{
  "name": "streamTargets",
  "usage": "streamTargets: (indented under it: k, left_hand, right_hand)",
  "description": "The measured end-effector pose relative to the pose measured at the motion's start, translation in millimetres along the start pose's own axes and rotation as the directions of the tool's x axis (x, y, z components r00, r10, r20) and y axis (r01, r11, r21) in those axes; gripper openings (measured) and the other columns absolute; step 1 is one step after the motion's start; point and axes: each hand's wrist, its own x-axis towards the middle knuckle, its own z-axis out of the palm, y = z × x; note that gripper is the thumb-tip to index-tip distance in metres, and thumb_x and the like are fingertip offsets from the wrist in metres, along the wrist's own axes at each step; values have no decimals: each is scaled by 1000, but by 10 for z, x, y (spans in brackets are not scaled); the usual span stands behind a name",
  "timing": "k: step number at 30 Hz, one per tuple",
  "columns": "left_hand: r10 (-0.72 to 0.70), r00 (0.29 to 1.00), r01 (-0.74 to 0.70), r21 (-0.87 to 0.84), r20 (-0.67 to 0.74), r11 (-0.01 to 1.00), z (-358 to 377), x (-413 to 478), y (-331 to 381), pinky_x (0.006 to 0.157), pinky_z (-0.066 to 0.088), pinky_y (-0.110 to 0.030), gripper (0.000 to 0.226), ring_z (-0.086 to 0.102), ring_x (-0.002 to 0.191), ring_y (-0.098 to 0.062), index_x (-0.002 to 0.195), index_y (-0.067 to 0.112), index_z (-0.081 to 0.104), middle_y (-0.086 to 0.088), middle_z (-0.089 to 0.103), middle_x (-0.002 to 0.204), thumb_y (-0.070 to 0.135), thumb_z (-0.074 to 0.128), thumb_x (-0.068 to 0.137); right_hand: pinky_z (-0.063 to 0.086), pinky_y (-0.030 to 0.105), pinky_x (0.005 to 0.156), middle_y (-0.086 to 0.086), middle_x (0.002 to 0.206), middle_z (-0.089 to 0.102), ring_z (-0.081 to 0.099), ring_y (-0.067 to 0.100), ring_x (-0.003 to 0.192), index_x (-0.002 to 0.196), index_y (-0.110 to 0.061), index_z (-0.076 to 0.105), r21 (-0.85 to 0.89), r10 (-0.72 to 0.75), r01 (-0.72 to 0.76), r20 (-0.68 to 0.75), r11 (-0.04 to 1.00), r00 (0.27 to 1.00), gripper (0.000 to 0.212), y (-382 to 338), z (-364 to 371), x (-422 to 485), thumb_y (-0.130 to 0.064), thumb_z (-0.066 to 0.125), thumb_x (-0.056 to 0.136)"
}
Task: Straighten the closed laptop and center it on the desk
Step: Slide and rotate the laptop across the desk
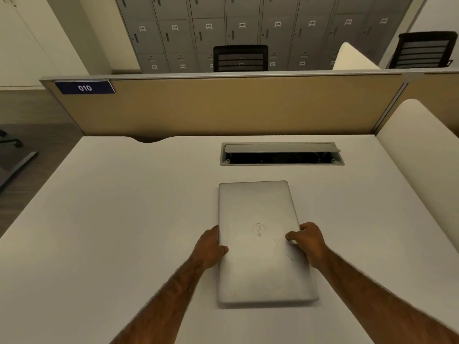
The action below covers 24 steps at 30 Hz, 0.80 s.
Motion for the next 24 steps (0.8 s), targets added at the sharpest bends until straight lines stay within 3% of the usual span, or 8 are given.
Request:
streamTargets:
  k: [5,13,15,18,21,24]
  left_hand:
    - [21,1000,-21,-13,1,1000,90,45,96,99,49,-38,60,61,113,-31,141,14,49,-14,65,122,20,69,84]
    - [-6,1000,6,-41,13,999,69,127,76,90,49,-28,59,65,111,-29,143,13,48,-13,68,123,23,67,88]
    - [-20,1000,20,31,-3,999,0,198,104,104,47,-33,60,59,123,-29,147,14,44,-14,61,134,30,62,92]
    - [-12,999,20,156,-49,987,-140,339,204,117,36,-40,72,40,141,-30,158,14,23,-14,36,155,39,54,97]
    - [69,996,-52,232,-63,971,-298,503,333,116,35,-45,77,31,145,-34,159,14,16,-14,26,159,36,56,96]
    - [140,990,-128,245,-33,961,-410,670,484,123,22,-43,82,14,153,-31,160,16,13,-10,13,167,28,60,94]
  right_hand:
    - [61,54,86,32,101,75,73,49,98,95,11,70,-2,14,-14,-71,1000,997,32,8,-100,23,-3,83,70]
    - [59,51,96,18,110,72,70,38,104,94,-11,63,-3,-28,28,-24,1000,999,27,24,-184,-83,-6,81,75]
    - [58,51,97,13,110,71,70,35,105,101,-11,65,8,-15,16,-21,1000,1000,27,115,-243,-177,-9,80,78]
    - [58,51,96,9,106,70,68,31,100,99,-12,66,-5,37,-37,-56,999,998,20,387,-320,-423,-16,77,83]
    - [61,53,84,13,96,70,67,31,82,93,-9,65,-16,130,-134,-146,991,981,17,690,-301,-755,-22,74,87]
    - [58,42,53,16,82,64,57,30,60,99,-2,60,143,254,-234,-138,962,957,24,882,-243,-1108,-21,72,89]
